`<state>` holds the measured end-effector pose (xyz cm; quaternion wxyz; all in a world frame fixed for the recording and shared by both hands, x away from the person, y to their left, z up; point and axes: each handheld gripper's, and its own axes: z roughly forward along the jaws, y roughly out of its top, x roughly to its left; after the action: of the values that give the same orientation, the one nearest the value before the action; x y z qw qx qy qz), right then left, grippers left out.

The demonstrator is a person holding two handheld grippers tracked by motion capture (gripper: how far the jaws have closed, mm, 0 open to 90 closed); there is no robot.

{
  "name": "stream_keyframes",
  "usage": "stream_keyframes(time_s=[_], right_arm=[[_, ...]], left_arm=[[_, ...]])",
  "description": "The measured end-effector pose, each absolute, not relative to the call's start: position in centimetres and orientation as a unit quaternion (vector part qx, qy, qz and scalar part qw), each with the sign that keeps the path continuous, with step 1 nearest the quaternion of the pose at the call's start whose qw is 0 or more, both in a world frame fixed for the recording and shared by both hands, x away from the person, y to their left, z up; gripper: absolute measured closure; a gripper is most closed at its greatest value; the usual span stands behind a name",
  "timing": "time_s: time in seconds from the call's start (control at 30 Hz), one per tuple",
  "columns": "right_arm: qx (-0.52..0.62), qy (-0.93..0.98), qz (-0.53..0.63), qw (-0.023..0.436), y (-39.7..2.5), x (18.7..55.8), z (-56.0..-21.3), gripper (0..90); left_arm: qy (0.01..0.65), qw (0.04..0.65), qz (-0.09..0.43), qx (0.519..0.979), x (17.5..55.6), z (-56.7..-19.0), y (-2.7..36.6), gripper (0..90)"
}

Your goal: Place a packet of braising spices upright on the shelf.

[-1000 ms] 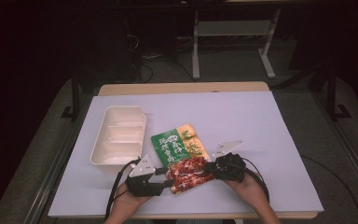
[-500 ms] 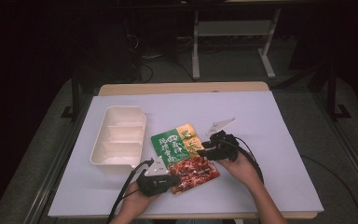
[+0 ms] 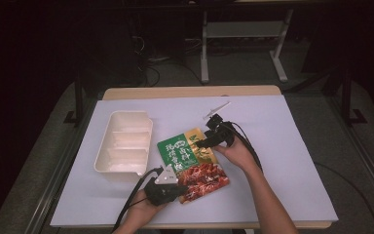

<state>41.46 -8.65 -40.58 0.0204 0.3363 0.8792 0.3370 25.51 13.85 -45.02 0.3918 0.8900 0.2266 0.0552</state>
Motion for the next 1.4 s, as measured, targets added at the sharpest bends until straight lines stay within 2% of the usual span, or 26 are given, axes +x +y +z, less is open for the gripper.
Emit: stream_keyframes(time_s=[0.37, 0.6, 0.73, 0.8, 0.83, 0.87, 1.07, 1.13, 1.3, 1.4], right_arm=[[0.361, 0.871, 0.332, 0.000, -8.7, 43.5, -42.5, 36.4], [0.356, 0.869, 0.343, -0.027, -8.8, 43.7, -42.7, 43.5], [0.340, 0.870, 0.356, -0.042, -8.9, 43.3, -42.1, 51.5], [0.333, 0.873, 0.355, -0.040, -8.8, 43.1, -41.9, 51.8], [0.332, 0.877, 0.347, -0.012, -8.7, 43.1, -41.8, 51.0], [0.343, 0.875, 0.343, -0.005, -8.7, 43.2, -42.0, 49.0], [0.370, 0.870, 0.324, 0.005, -8.7, 44.0, -42.9, 46.6], [0.363, 0.875, 0.320, 0.003, -8.3, 43.9, -43.0, 50.3], [0.352, 0.877, 0.326, 0.002, -8.3, 43.6, -42.6, 51.6], [0.337, 0.874, 0.349, -0.012, -8.9, 43.4, -41.8, 57.7]], left_arm=[[0.225, 0.393, 0.059, 0.890, 25.4, -45.0, 13.8, 90.0], [0.223, 0.393, 0.059, 0.890, 25.5, -45.0, 13.8, 90.0], [0.223, 0.392, 0.058, 0.890, 25.5, -45.0, 13.8, 90.0], [0.226, 0.393, 0.055, 0.890, 25.4, -45.0, 13.8, 90.0], [0.223, 0.392, 0.060, 0.890, 25.4, -45.0, 13.8, 90.0], [0.221, 0.388, 0.062, 0.893, 25.5, -45.0, 13.8, 90.0], [0.220, 0.389, 0.060, 0.893, 25.5, -45.0, 13.8, 90.0], [0.218, 0.387, 0.061, 0.894, 25.5, -44.9, 13.8, 90.0], [0.219, 0.387, 0.062, 0.894, 25.5, -44.9, 13.7, 90.0], [0.220, 0.388, 0.059, 0.893, 25.4, -45.0, 13.7, 90.0]])
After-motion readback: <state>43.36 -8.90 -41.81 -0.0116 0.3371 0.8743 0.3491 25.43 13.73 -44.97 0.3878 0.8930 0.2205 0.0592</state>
